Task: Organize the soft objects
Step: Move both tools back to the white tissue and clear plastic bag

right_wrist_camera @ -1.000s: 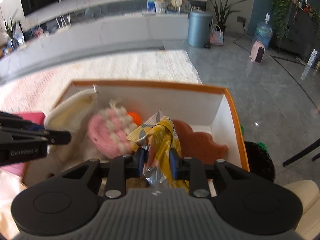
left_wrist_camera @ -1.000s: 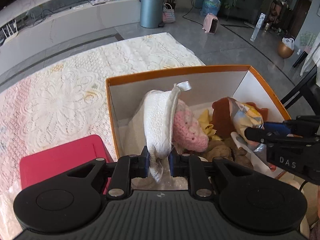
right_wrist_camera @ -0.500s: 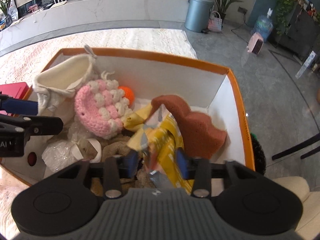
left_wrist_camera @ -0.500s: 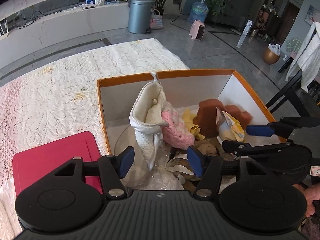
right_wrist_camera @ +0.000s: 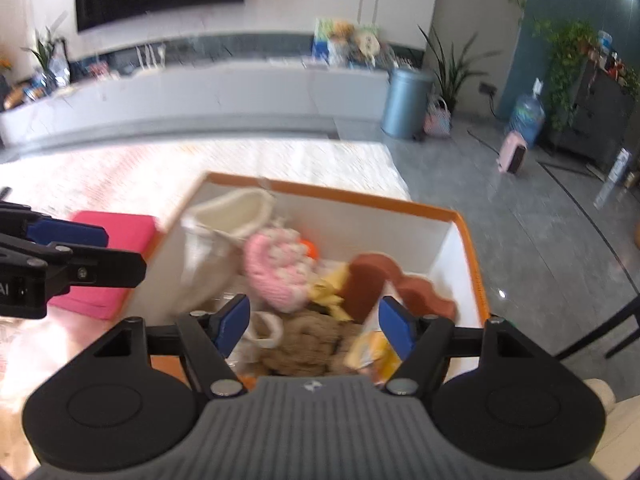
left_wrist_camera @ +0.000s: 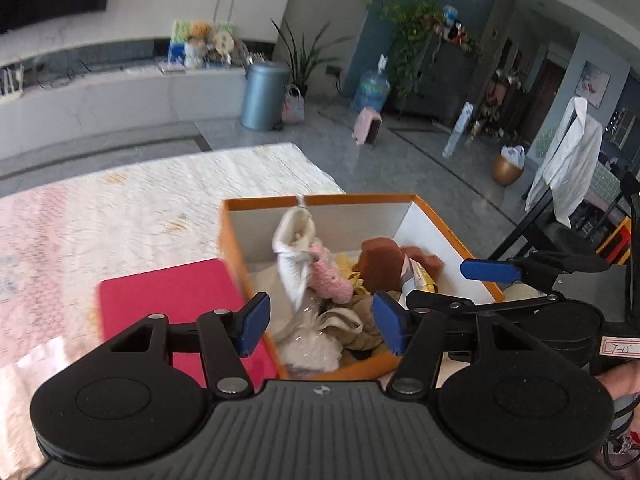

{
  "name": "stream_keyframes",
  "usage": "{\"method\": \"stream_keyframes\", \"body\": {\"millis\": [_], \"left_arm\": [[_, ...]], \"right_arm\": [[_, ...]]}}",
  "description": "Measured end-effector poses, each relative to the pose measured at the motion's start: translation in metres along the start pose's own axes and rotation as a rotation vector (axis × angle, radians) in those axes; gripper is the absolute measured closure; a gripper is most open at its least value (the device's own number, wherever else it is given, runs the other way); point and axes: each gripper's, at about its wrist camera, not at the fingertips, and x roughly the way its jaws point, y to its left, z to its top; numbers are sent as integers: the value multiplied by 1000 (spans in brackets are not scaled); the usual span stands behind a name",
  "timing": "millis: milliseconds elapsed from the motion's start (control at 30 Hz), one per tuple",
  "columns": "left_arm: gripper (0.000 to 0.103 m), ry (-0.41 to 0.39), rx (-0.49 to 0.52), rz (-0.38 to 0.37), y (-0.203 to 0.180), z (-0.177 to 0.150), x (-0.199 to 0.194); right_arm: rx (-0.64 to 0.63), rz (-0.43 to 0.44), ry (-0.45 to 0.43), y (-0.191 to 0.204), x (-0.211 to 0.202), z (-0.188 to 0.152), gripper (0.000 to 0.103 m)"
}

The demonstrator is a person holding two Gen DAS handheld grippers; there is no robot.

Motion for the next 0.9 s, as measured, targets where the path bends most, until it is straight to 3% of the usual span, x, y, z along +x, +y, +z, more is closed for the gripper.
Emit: {"method": "stream_keyframes", "body": {"millis": [167,300,533,900], "left_arm": [[33,-42,-41,50,12,-28,-36],[33,-55,-88,106,28,-53,-60],[34,-43,-142,198,59,-92,-86],[36,28,-223,285,106,-137,-105]], "right_arm": [[-7,61,-77,37,-25,-18,32],[-10,117,-86,69,-35,-32,32],[6,215,-34,117,-34,-49,32],[-54,284,66,181,-10,-70,32]]}}
